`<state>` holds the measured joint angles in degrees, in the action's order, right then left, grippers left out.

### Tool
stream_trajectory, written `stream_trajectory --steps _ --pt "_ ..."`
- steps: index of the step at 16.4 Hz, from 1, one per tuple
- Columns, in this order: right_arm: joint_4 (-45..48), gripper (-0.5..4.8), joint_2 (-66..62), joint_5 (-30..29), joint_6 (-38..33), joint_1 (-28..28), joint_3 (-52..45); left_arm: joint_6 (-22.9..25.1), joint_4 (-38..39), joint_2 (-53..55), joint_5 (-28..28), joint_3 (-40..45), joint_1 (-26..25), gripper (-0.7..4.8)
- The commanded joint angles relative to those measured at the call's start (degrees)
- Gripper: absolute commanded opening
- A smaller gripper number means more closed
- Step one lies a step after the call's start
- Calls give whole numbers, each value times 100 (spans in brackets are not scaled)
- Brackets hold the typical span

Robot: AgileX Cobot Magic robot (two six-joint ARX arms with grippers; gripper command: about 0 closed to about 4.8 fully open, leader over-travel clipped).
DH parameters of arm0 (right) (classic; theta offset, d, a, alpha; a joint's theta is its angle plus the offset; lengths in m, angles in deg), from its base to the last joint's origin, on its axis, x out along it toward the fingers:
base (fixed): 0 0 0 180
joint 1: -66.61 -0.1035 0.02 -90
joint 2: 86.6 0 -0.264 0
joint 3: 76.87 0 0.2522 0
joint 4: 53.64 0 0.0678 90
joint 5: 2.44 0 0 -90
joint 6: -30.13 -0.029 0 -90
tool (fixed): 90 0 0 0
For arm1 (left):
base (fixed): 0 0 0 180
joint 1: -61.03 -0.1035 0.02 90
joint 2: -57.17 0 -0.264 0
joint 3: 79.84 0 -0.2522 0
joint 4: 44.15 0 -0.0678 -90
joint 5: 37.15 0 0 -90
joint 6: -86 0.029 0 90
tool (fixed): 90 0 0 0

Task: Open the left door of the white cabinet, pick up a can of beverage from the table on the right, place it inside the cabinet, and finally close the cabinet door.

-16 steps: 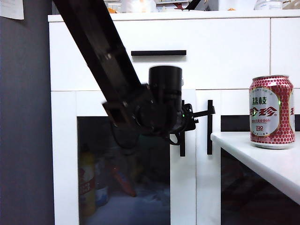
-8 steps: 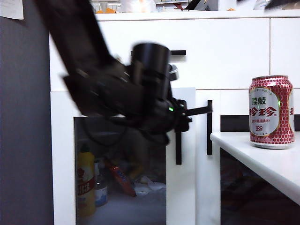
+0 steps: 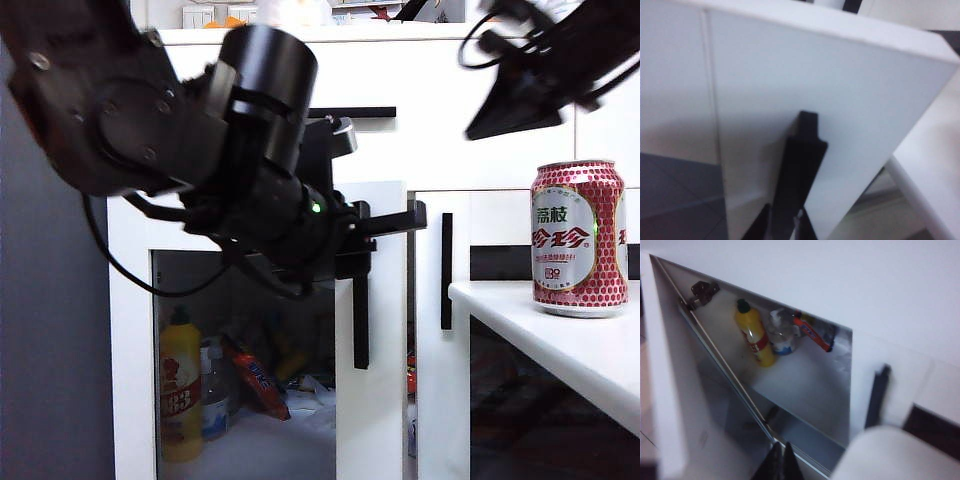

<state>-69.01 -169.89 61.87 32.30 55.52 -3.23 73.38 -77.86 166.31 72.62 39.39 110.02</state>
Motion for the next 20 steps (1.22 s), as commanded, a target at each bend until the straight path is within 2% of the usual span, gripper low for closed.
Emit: stream_trajectory --steps 1,4,9,10,12,15,17,20 --pt "-234 -5 -654 -219 -79 -188 776 -92 -632 -334 57 109 24 -6" --pt "-1543 -5 -1200 -387 -63 -505 1486 -90 -616 -415 57 133 24 -6" --pt "-2308 -5 -1327 -1303 -37 -643 1508 -90 -619 -684 55 138 26 -6" --pt "-2304 -5 -1327 -1032 -2 -649 1510 -90 -616 -688 57 138 26 -6" --pt "-2319 -5 -1222 -984 15 -616 1512 -92 -619 -682 92 138 20 -6" --pt "-2024 -5 -774 -85 85 -595 1512 -92 -568 -463 39 133 2 -6" --pt "-2133 -5 -116 35 109 -531 1512 -90 -225 -461 55 133 -33 -6" --pt "-2015 -5 584 70 107 -225 1512 -90 -232 -461 55 133 -17 -6"
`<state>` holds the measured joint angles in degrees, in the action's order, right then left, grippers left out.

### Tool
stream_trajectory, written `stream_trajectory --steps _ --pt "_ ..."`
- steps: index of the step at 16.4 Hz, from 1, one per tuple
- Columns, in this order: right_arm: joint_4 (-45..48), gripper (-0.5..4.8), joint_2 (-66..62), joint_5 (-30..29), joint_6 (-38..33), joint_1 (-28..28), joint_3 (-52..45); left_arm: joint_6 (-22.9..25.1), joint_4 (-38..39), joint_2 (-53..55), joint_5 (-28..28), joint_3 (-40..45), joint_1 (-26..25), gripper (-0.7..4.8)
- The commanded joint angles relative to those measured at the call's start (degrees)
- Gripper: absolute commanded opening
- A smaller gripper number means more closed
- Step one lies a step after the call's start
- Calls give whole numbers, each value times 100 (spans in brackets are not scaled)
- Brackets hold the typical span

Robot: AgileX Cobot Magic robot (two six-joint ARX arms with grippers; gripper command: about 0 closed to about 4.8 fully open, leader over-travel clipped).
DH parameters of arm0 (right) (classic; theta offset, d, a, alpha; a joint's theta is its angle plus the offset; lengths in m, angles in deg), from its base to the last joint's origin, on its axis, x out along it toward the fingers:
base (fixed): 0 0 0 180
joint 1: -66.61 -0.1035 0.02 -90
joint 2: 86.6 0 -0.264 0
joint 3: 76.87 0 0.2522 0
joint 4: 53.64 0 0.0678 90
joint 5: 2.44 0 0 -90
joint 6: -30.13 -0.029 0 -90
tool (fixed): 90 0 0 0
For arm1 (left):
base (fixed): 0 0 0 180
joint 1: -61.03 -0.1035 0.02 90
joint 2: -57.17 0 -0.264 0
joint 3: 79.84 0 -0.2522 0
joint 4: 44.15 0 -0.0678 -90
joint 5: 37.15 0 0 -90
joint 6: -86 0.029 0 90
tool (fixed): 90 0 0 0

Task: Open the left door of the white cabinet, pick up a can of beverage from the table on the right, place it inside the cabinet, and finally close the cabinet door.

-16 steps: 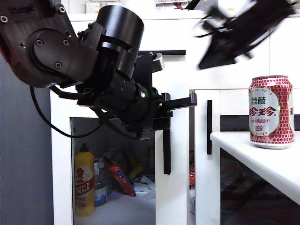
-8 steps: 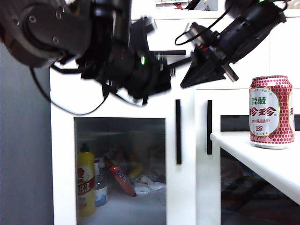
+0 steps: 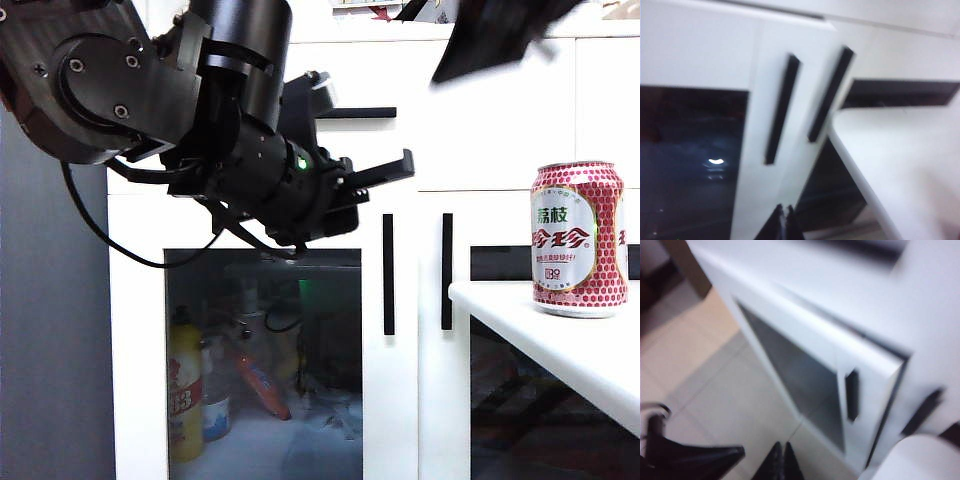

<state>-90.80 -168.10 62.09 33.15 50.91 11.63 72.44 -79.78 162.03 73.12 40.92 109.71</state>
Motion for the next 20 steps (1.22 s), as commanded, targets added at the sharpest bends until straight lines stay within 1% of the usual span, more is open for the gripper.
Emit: stream_trajectory --steps 1,2,6,8,12,13,14,15,16,17,20 --pt "186 -5 588 208 -2 378 26 4 -39 -33 4 -20 13 -6" --pt "181 -5 743 422 -44 498 26 4 -39 -33 4 -20 13 -6" --pt "-175 -5 1095 459 136 562 24 4 -39 -33 4 -17 13 -6" --pt "-188 -5 1360 649 173 597 24 4 -44 -33 4 -20 13 -6" --pt "-229 -5 1700 634 168 787 -83 2 -90 -33 44 -20 -57 -6" --pt "-234 -5 1858 636 146 898 -197 -2 -203 -11 46 -31 -74 -4" --pt "-214 -5 2041 632 131 1014 -356 -20 -470 96 15 -70 -87 42" --pt "-144 -5 2299 645 131 1106 -621 -2 -608 308 2 -264 -87 211" --pt "-33 -5 2476 649 129 1143 -868 76 -595 496 2 -487 -87 295" --pt "48 -5 2588 651 129 1147 -1045 205 -603 704 -4 -717 -87 320" --pt "396 -5 2796 647 131 1213 -1552 603 -562 1478 11 -1687 -127 319"
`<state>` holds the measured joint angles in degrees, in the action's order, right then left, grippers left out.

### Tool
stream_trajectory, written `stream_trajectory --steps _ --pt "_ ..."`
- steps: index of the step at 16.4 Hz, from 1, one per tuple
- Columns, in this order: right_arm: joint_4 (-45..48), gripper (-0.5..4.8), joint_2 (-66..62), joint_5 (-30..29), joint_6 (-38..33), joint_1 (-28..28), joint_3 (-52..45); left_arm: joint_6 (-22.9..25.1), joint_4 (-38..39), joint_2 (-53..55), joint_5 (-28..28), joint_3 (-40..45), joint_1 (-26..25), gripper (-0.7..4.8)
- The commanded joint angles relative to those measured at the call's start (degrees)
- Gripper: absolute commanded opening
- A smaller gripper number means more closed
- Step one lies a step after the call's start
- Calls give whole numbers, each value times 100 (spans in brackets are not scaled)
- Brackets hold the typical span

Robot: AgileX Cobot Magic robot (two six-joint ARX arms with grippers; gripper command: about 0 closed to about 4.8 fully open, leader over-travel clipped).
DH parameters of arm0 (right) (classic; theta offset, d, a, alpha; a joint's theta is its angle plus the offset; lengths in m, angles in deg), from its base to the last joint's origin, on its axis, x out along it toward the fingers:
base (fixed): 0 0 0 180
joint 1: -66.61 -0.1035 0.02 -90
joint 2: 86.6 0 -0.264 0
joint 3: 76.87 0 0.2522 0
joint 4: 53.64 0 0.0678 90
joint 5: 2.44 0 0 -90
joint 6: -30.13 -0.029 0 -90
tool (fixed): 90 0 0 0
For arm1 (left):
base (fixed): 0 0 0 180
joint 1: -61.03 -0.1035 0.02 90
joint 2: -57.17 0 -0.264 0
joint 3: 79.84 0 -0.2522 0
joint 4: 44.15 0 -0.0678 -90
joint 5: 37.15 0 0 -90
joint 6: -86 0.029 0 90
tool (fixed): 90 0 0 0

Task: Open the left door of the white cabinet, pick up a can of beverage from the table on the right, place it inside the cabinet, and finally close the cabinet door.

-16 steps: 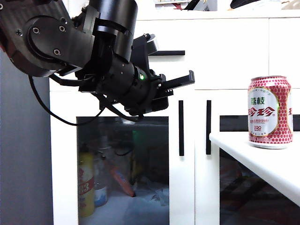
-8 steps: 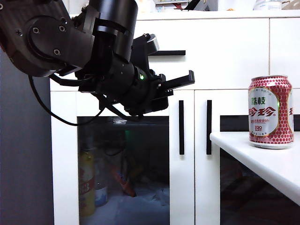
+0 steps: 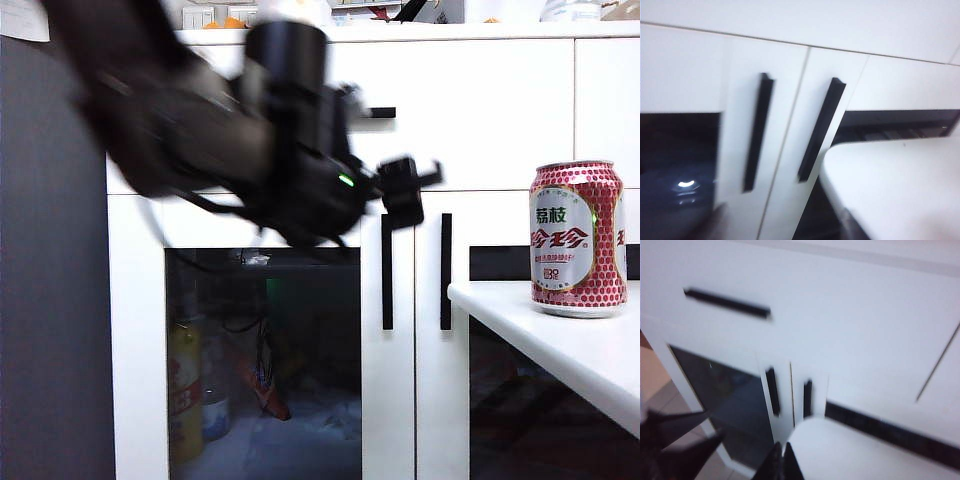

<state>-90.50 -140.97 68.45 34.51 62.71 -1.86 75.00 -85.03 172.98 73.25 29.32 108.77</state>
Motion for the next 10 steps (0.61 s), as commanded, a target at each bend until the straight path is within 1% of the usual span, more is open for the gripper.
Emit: stream_trajectory --steps 1,3,5,10 --pt "417 -5 90 13 20 35 -249 350 -28 592 4 -798 -87 319" --pt "505 -5 74 15 39 39 -258 352 -26 953 26 -1207 -138 320" --pt "695 -5 76 13 59 48 -258 348 63 1342 177 -1668 -295 335" --pt "708 -5 72 -11 57 278 -269 240 162 1808 133 -2498 -461 335"
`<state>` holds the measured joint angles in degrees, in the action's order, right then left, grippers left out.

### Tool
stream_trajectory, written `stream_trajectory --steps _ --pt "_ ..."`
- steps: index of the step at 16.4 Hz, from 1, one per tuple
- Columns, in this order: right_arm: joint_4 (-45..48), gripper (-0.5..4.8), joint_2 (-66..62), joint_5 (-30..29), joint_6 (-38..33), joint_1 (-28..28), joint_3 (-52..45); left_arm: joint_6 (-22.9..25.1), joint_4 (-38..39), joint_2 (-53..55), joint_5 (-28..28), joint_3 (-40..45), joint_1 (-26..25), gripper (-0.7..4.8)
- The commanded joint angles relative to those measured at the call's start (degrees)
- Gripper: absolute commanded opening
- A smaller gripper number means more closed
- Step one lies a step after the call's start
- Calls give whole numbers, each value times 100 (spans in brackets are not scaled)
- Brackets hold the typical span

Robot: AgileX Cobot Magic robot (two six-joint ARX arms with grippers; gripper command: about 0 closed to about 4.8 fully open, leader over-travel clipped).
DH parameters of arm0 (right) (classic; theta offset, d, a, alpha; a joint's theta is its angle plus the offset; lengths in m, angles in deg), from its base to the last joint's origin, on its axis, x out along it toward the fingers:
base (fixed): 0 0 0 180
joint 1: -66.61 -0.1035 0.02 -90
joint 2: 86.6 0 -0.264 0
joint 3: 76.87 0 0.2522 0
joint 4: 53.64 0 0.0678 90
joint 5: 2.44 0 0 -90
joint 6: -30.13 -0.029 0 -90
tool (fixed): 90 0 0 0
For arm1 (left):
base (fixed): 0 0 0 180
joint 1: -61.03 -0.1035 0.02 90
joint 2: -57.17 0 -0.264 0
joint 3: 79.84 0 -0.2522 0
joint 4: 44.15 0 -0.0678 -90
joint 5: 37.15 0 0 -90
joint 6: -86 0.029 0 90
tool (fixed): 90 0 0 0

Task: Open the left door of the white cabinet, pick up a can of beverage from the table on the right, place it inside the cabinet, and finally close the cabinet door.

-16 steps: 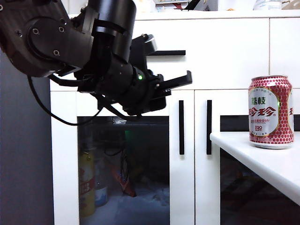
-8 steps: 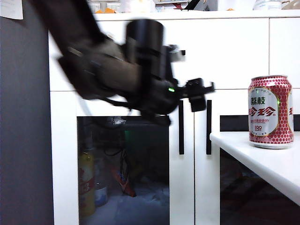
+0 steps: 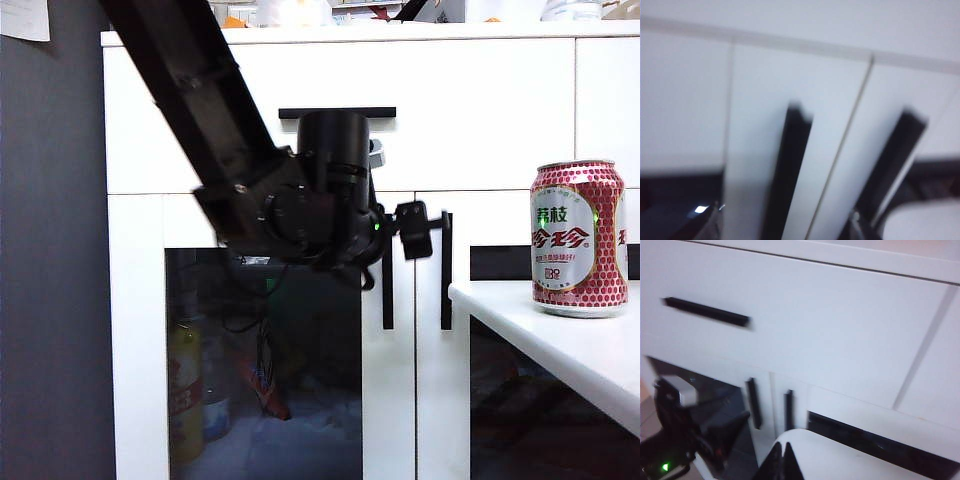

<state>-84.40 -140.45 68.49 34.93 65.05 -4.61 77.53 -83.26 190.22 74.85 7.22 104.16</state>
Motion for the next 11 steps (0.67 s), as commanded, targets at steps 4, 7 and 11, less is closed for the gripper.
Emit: stream_trajectory --steps 4,7,11 --pt "114 -5 17 -13 39 90 7 -42 883 356 -61 -1102 2 337" --pt "184 -5 17 -11 46 90 7 -57 1049 367 -2 -1117 0 337" --pt "186 -5 17 -15 85 90 7 -59 1010 426 133 -1117 0 336"
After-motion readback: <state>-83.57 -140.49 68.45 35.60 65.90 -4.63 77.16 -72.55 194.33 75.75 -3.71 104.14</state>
